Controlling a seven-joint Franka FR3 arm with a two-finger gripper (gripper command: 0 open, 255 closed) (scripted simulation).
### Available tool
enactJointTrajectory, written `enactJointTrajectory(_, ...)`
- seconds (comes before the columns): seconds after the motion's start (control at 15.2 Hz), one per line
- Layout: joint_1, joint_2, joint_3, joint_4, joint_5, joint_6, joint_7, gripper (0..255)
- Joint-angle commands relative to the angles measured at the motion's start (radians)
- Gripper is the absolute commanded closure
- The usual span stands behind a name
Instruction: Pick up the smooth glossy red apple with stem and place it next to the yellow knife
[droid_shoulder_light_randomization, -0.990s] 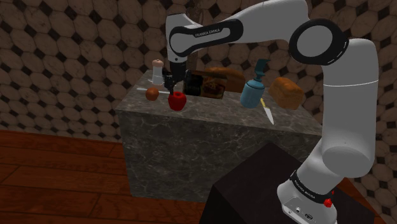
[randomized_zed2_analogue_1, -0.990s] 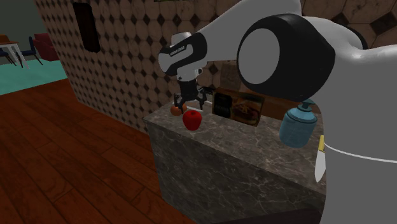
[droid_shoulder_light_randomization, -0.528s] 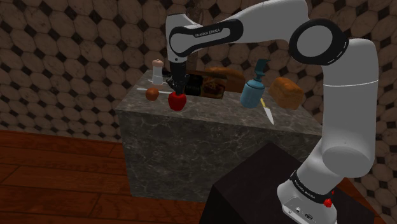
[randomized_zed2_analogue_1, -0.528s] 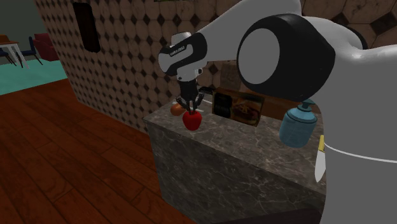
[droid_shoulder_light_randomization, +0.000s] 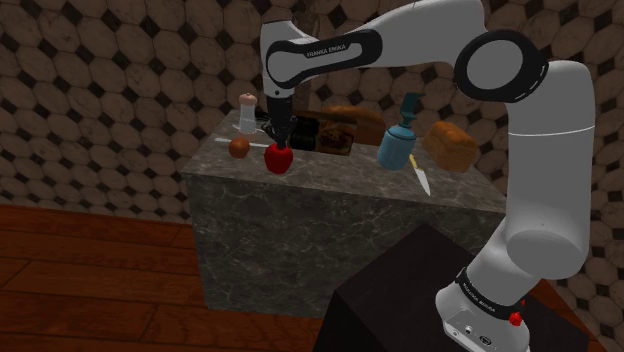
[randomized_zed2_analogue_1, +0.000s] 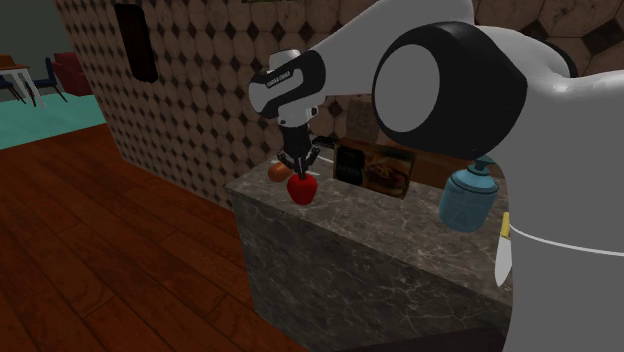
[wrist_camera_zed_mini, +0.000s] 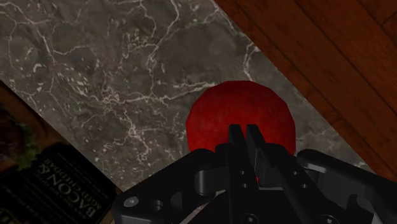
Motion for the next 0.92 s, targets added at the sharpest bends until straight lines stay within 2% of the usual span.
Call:
enactJointTrajectory(0.0,0.000,-0.006,0.001,0.012,0.002,-0.018,-0.003,255)
enactJointTrajectory(0.86,0.008,-0.025,0.005,0.158,0.011,-0.181,-0.021,255)
